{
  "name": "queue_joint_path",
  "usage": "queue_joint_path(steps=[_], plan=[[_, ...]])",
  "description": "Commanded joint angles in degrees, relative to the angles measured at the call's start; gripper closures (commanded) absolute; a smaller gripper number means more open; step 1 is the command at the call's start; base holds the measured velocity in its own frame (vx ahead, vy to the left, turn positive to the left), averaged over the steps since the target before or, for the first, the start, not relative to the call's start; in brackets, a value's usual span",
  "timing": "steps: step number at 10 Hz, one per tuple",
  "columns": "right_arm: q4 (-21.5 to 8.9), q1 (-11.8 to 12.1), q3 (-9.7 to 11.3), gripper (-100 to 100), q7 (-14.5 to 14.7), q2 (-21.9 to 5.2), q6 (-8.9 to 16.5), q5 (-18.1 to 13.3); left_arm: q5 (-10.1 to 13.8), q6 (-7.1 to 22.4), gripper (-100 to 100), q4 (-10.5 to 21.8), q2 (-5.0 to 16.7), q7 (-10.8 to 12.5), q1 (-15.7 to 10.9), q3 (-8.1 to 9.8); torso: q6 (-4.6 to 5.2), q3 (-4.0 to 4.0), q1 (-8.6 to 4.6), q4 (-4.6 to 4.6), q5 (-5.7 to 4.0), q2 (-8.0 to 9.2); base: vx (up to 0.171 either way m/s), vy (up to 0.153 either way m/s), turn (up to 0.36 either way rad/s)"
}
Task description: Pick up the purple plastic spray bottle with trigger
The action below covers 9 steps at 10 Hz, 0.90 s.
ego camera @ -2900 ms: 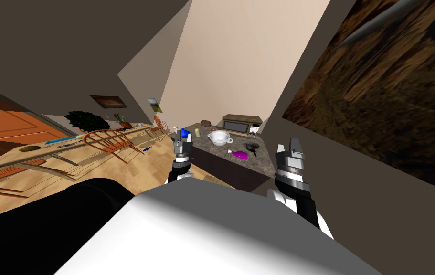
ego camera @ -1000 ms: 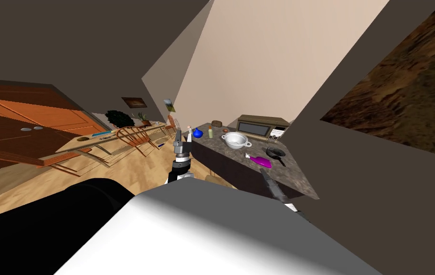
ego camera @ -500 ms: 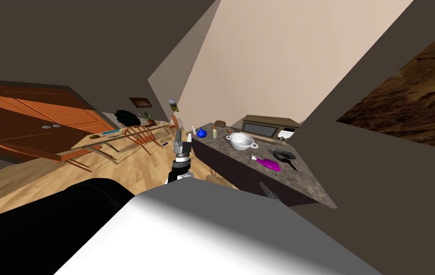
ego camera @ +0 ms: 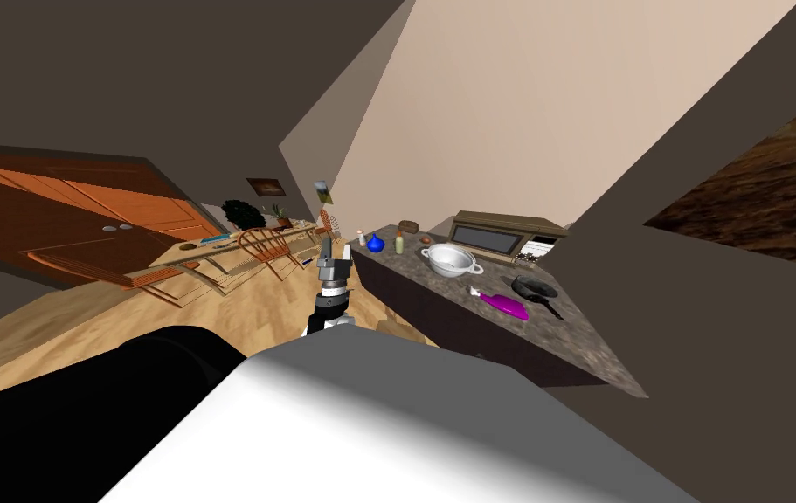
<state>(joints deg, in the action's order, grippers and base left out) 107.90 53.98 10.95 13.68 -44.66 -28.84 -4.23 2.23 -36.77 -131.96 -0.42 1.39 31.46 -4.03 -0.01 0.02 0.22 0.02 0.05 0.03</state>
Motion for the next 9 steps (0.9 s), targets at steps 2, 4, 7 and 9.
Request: queue_joint_path(steps=[2,4,7,9], plan=[[-2.8,3.4,0.9,-100,0.3,-4.4,-0.7,-0.8,0.0,0.0,0,0.0,0.0,0.0,0.0,0.0,0.02,-0.01,0.02,0.0,0.02,-0.01,0.009,0.091,0.084],[-4.4,4.9,1.7,-100,0.6,-8.4,-0.9,-1.6,0.0,0.0,0,0.0,0.0,0.0,0.0,0.0,0.02,0.0,0.08,0.0,0.04,0.01,0.006,0.089,0.069],[-7.4,6.4,2.5,-100,0.8,-13.1,-1.0,-2.5,0.0,0.0,0,0.0,0.0,0.0,0.0,0.0,0.02,0.0,0.1,0.0,0.03,-0.01,0.011,0.081,0.079],[-9.6,7.7,3.2,-100,0.9,-15.8,-1.1,-3.4,0.0,0.0,0,0.0,0.0,0.0,0.0,0.01,0.02,-0.01,-0.11,0.0,-0.01,-0.02,0.015,0.046,0.058]])
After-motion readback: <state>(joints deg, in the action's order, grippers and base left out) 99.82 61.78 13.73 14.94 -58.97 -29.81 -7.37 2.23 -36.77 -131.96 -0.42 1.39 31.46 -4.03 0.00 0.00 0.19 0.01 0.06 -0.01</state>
